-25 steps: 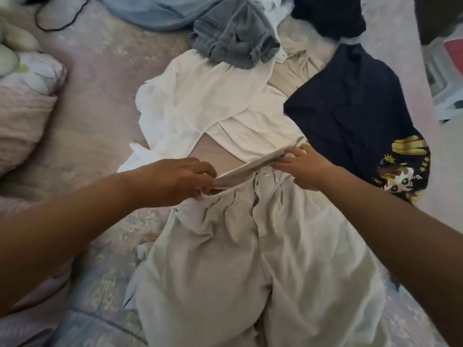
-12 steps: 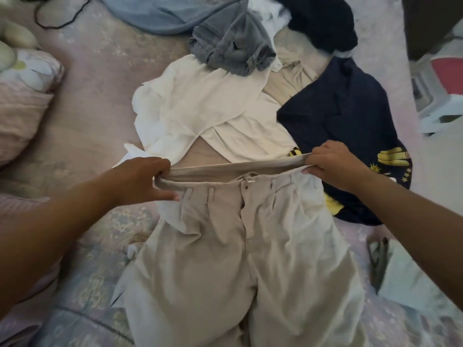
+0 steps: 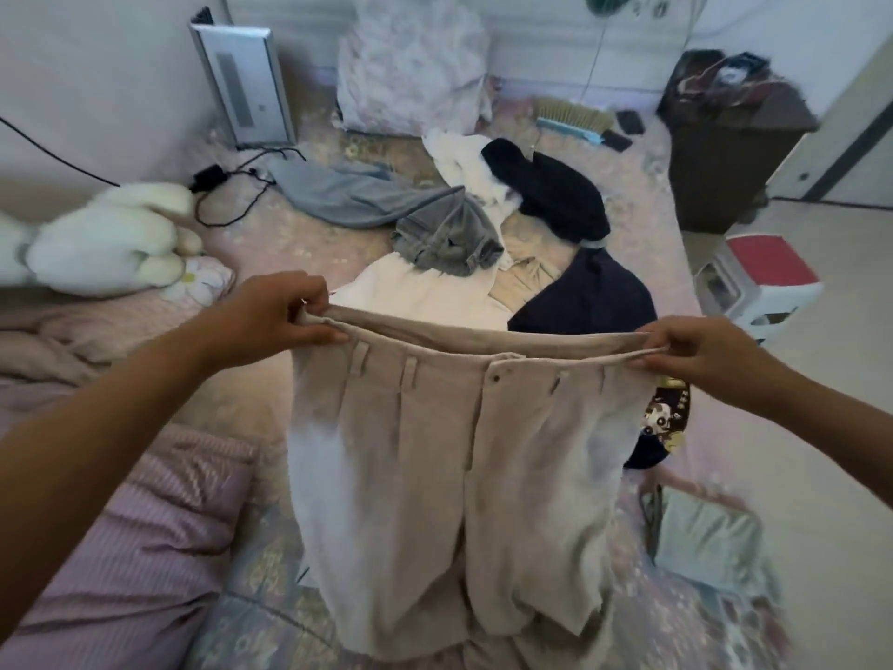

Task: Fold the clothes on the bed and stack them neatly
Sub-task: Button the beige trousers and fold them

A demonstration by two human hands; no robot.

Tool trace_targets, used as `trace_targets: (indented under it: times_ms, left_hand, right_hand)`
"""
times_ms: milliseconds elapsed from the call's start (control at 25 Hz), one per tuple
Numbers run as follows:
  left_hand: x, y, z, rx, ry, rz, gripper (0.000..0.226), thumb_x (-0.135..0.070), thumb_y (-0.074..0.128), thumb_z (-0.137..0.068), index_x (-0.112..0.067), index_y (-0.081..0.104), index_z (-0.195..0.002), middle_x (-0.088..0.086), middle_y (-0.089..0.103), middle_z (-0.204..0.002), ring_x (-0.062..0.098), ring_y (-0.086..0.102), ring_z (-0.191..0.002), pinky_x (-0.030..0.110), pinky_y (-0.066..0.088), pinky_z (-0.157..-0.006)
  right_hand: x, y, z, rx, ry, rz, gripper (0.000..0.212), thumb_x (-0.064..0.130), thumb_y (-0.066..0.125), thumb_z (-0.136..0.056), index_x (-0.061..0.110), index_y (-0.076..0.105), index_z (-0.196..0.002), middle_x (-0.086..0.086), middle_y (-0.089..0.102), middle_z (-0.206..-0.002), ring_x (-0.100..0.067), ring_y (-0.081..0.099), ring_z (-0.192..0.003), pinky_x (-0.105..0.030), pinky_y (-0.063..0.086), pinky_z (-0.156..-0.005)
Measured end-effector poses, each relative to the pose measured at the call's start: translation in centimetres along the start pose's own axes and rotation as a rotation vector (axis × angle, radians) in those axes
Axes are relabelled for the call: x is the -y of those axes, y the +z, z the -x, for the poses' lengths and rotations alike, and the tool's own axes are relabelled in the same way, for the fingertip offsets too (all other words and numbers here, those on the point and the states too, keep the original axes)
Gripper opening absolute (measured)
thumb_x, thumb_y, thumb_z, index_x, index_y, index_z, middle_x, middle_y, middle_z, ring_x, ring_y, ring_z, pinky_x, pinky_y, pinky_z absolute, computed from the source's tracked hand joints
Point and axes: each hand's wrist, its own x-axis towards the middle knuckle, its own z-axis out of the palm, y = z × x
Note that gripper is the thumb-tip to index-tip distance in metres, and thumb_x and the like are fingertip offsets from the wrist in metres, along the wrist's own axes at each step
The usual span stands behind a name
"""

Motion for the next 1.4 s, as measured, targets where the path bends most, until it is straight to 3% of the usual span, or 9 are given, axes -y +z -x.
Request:
trace_targets:
  times_ms: [160,400,680,880,1000,1080,1200,1280,1400]
  left_hand:
    - [-5.7,-7.7,2.9,0.102,0.229,-0.292,0.024,-0.013,0.078,-0.088,-0.004,0.06,-0.074,0.007,0.051,-0.071,0.03,0.055,-0.063,0.036,0.04,-0.064]
    - [-12.8,-14.9,5.4,-0.279,-0.015,-0.012,0.041,-0.008,0.083,-0.081,-0.011,0.043,-0.072,0.006,0.041,-0.067,0.021,0.034,-0.062,0.032,0.028,-0.059]
    - [-15.3,-21.3,4.8,-0.238,0.005,0.184,0.036,0.007,0.082,-0.077,-0.008,0.048,-0.08,0.004,0.046,-0.078,0.02,0.036,-0.073,0.029,0.031,-0.064]
    - [-12.3,-23.3,-2.5,-0.185,-0.007,-0.004,0.04,-0.005,0.076,-0.088,-0.009,0.057,-0.123,0.012,0.055,-0.11,0.029,0.054,-0.095,0.037,0.042,-0.087]
    - [-11.0,-21.8,-9.2,-0.106,0.012,-0.266,0.02,-0.012,0.065,-0.098,0.006,0.064,-0.107,0.024,0.061,-0.109,0.04,0.058,-0.11,0.043,0.042,-0.089]
    - [-10.1,-19.9,-13.4,-0.096,-0.017,-0.343,0.027,-0.02,0.06,-0.101,0.005,0.062,-0.11,0.025,0.059,-0.116,0.04,0.058,-0.112,0.044,0.045,-0.089]
    - [-7.9,-16.3,-18.9,-0.073,-0.149,-0.273,0.021,-0.014,0.065,-0.097,0.005,0.063,-0.106,0.029,0.064,-0.112,0.039,0.066,-0.087,0.042,0.054,-0.079]
    - [-5.8,-13.6,-22.3,-0.082,-0.223,-0.202,0.02,-0.006,0.073,-0.088,0.009,0.069,-0.101,0.03,0.068,-0.107,0.039,0.067,-0.091,0.042,0.054,-0.082]
    - [-2.6,-8.8,-27.6,-0.135,-0.291,-0.093,0.013,-0.004,0.075,-0.082,0.008,0.07,-0.083,0.031,0.068,-0.096,0.039,0.068,-0.101,0.044,0.053,-0.083]
  right_hand:
    - [6.5,-7.2,2.1,0.0,-0.048,0.029,0.008,0.009,0.079,-0.085,0.006,0.071,-0.085,-0.013,0.066,-0.085,-0.031,0.059,-0.084,-0.038,0.044,-0.074]
    - [13.4,-15.3,4.0,-0.105,-0.029,-0.216,0.052,-0.002,0.077,-0.085,0.006,0.057,-0.132,-0.022,0.065,-0.109,-0.024,0.059,-0.1,-0.034,0.045,-0.092]
    - [17.4,-19.4,4.3,-0.046,0.022,-0.081,0.016,0.014,0.08,-0.086,0.007,0.075,-0.099,-0.01,0.068,-0.087,-0.019,0.059,-0.084,-0.033,0.052,-0.075]
    - [18.2,-20.5,-0.1,-0.192,0.004,0.21,0.034,0.04,0.074,-0.091,0.008,0.064,-0.085,-0.01,0.061,-0.083,-0.024,0.057,-0.081,-0.032,0.039,-0.068]
    - [17.7,-19.1,-4.7,-0.255,0.086,0.295,0.03,0.033,0.071,-0.095,0.005,0.062,-0.096,-0.017,0.063,-0.1,-0.031,0.059,-0.089,-0.035,0.042,-0.074]
    - [16.7,-17.4,-8.4,-0.331,0.206,0.151,0.026,0.021,0.073,-0.094,0.002,0.06,-0.106,-0.019,0.063,-0.1,-0.03,0.064,-0.07,-0.034,0.052,-0.063]
    - [14.2,-14.7,-13.7,-0.399,0.374,-0.212,0.018,-0.002,0.068,-0.093,-0.003,0.058,-0.107,-0.025,0.066,-0.095,-0.023,0.069,-0.053,-0.029,0.055,-0.044]
    - [11.7,-13.0,-17.7,-0.475,0.398,-0.199,0.012,-0.005,0.069,-0.091,-0.007,0.064,-0.102,-0.029,0.069,-0.101,-0.023,0.071,-0.061,-0.025,0.057,-0.05]
    - [7.4,-9.7,-24.3,-0.533,0.403,-0.041,0.018,0.001,0.071,-0.088,-0.01,0.07,-0.102,-0.031,0.07,-0.107,-0.036,0.068,-0.097,-0.042,0.057,-0.087]
